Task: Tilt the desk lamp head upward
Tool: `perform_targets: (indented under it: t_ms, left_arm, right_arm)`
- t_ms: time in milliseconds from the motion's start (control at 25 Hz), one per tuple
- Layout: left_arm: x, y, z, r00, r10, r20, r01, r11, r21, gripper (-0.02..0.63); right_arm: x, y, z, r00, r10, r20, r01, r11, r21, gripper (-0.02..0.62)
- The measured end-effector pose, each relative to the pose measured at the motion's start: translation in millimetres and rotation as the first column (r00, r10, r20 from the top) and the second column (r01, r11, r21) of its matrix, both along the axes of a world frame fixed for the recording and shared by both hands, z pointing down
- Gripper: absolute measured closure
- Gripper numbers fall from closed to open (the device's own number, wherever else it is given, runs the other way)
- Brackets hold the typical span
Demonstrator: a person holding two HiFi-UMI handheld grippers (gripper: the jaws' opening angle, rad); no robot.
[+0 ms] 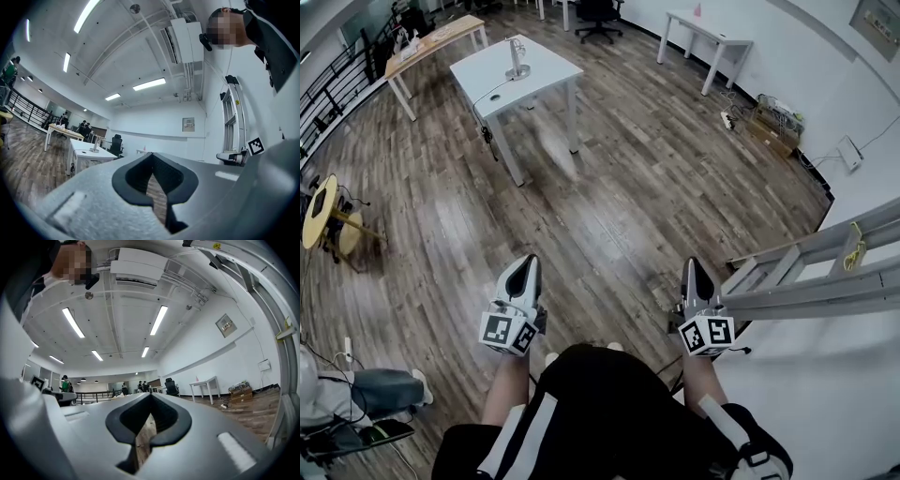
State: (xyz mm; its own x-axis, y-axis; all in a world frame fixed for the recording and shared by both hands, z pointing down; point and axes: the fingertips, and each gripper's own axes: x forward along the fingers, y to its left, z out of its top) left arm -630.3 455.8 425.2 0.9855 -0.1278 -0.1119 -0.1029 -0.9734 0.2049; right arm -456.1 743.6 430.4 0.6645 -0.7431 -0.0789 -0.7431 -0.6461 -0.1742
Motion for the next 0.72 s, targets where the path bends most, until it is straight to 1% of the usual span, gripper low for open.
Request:
perform_targets:
  t_ms: [160,400,560,720]
  left_arm:
    - [26.9,19.4,-1.7,0.999,0.027,-0.017,-0.027,1.000,0.004,0.606]
    - [57.0,55.2,-8.7,0.997,0.071,-0.008,-0.071,0.997,0.024,0.606]
    - [67.8,59.8,-6.0,0.997,0.083,-0.002,-0.083,0.996,0.019,0.606]
    - [85.8,55.3,5.2,0.997,0.073,0.032,-0.074,0.997,0.027,0.606]
  right_arm:
    - [12.0,23.2,-1.9,1.000,0.017,-0.015,-0.017,1.000,-0.005,0.592]
    - [29.3,56.2,-3.1,0.999,0.047,-0.015,-0.047,0.999,-0.002,0.592]
    - [38.4,64.7,1.1,0.998,0.063,-0.007,-0.063,0.998,-0.004,0.592]
    - [51.5,68.6,9.9,0.997,0.079,0.010,-0.079,0.997,-0.007,0.592]
